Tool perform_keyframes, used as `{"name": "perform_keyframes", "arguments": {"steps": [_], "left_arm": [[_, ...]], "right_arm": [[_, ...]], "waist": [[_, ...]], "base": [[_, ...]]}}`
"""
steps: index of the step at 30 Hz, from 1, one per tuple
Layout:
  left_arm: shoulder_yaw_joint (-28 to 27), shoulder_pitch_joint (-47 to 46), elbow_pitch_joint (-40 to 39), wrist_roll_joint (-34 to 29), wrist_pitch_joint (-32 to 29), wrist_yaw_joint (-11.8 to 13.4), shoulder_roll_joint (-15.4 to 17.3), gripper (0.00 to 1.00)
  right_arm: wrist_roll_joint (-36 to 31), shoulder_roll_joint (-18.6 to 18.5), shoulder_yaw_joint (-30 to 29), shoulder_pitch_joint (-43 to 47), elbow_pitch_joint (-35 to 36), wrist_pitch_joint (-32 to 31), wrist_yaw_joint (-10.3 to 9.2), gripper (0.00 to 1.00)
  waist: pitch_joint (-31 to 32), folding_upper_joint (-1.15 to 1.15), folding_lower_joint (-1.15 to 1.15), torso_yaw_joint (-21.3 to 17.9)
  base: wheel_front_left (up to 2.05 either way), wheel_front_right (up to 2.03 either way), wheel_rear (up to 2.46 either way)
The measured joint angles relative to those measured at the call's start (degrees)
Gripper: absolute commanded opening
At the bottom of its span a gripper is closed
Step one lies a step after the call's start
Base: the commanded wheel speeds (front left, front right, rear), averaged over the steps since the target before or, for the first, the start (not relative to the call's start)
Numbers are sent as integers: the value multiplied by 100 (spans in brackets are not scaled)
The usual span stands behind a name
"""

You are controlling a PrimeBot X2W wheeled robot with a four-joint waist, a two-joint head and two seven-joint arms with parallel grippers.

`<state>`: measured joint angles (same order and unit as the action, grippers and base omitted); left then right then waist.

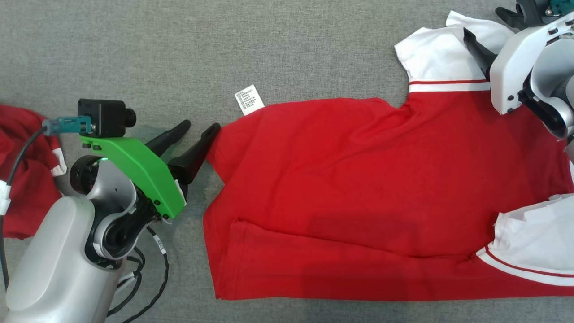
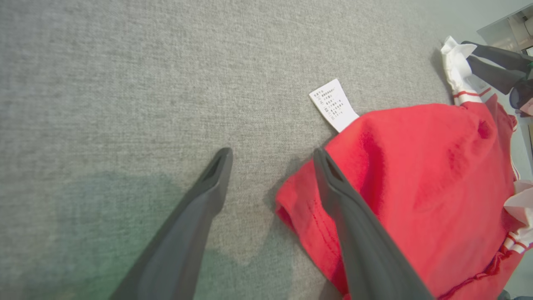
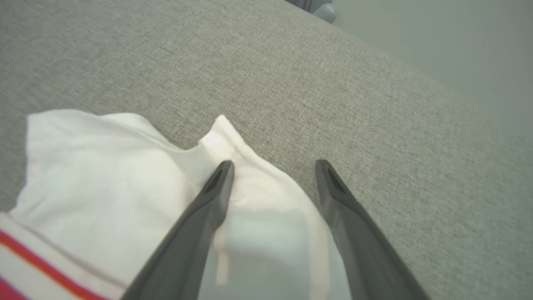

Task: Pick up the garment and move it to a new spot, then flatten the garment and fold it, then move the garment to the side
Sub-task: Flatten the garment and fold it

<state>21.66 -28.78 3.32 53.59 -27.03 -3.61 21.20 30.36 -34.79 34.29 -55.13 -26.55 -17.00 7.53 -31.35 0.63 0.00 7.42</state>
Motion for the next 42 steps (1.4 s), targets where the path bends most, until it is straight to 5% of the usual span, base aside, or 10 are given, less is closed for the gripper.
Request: {"name": "perform_keyframes", "arguments": {"steps": [17, 18, 19, 21, 22, 42], "left_arm": [[334, 176, -353, 118, -335, -177, 165, 100], [353, 194, -374, 118, -360, -179, 186, 91], [359, 212, -377, 116, -361, -186, 194, 64], [400, 205, -334, 78, -366, -186, 200, 11], [411, 183, -294, 70, -364, -186, 186, 0], [266, -477, 200, -693, 268, -43, 341, 0]], "right_arm": [[502, 3, 358, -213, -188, -26, -5, 100], [555, 5, 363, -213, -198, -71, -5, 100], [606, 3, 375, -213, -203, -126, -5, 57], [688, -9, 425, -221, -188, -180, -5, 0], [771, -10, 433, -220, -186, -201, -4, 0], [642, 189, -193, -386, -595, 1359, 1, 0]], "waist": [[-90, 0, 0, -53], [-88, 0, 0, -62], [-91, 0, 0, -71], [-109, 0, 0, -78], [-116, 0, 0, -78], [217, 0, 0, -374]], "base": [[0, 0, 0], [0, 0, 0], [0, 0, 0], [0, 0, 0], [0, 0, 0], [0, 0, 0]]}}
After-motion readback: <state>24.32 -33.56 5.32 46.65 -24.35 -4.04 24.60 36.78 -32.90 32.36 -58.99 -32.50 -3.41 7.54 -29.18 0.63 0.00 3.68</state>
